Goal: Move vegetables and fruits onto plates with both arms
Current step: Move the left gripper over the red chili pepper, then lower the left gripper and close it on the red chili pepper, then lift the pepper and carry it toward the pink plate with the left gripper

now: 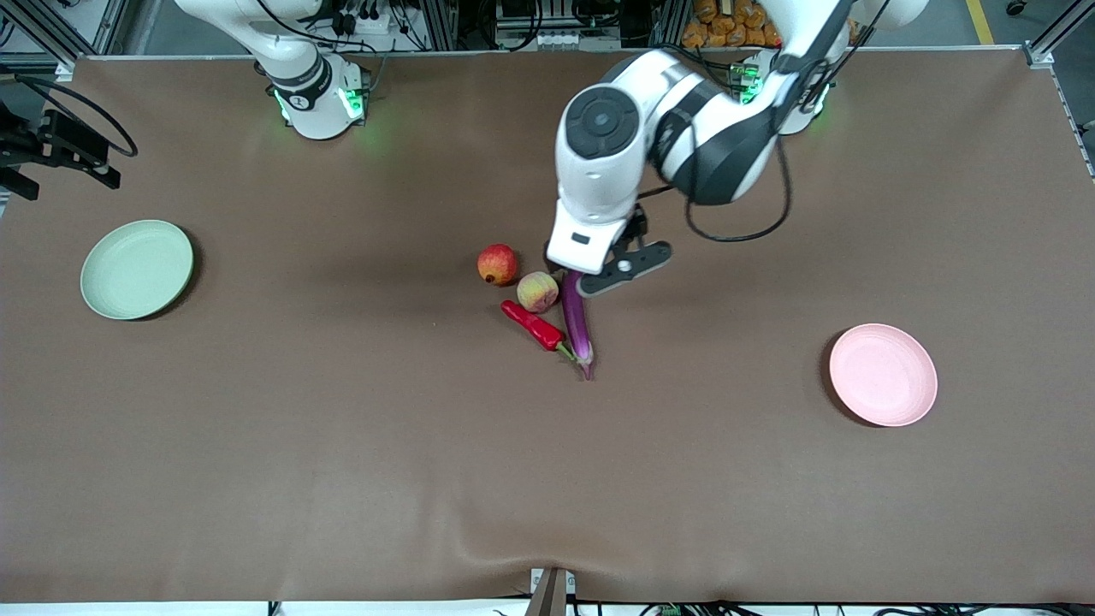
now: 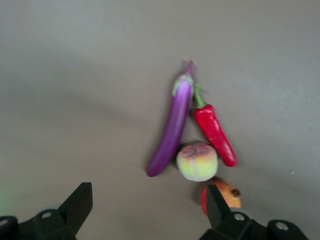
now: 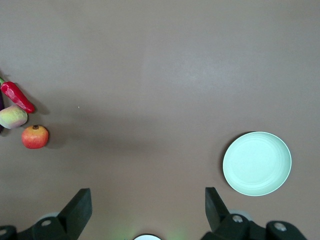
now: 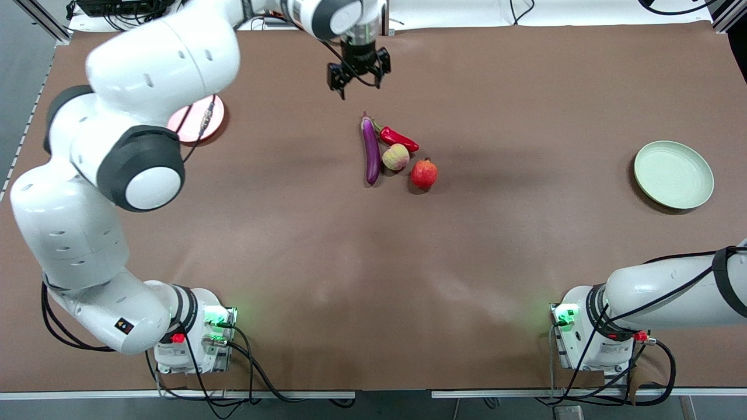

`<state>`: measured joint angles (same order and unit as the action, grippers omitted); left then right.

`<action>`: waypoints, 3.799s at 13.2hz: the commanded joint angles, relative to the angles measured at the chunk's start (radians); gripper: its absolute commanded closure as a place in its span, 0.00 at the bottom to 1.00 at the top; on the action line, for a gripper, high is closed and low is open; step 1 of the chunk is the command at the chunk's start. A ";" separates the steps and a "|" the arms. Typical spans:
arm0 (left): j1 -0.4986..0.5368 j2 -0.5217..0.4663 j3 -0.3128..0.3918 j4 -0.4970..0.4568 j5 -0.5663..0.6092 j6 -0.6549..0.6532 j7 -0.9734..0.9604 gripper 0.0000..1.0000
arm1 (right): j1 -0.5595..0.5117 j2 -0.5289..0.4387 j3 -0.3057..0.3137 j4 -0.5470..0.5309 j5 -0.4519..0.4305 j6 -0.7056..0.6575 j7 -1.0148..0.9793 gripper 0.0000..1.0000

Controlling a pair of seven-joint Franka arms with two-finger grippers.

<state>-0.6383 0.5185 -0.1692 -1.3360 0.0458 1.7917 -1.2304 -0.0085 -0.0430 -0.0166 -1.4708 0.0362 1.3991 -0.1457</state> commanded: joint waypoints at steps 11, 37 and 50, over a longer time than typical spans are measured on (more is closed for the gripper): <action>0.097 0.144 0.030 0.029 -0.027 0.184 0.000 0.00 | 0.004 0.006 0.000 0.017 0.016 -0.031 0.012 0.00; -0.021 0.428 0.031 0.027 0.013 0.572 -0.405 0.00 | -0.021 0.000 0.007 0.012 0.021 -0.080 0.006 0.00; -0.017 0.387 0.030 0.032 0.012 0.560 -0.406 0.73 | -0.025 0.012 0.001 0.003 0.017 -0.057 0.003 0.00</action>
<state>-0.6591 0.9420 -0.1407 -1.3071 0.0702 2.3693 -1.6176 -0.0292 -0.0351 -0.0217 -1.4744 0.0411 1.3391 -0.1457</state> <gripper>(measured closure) 0.573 0.000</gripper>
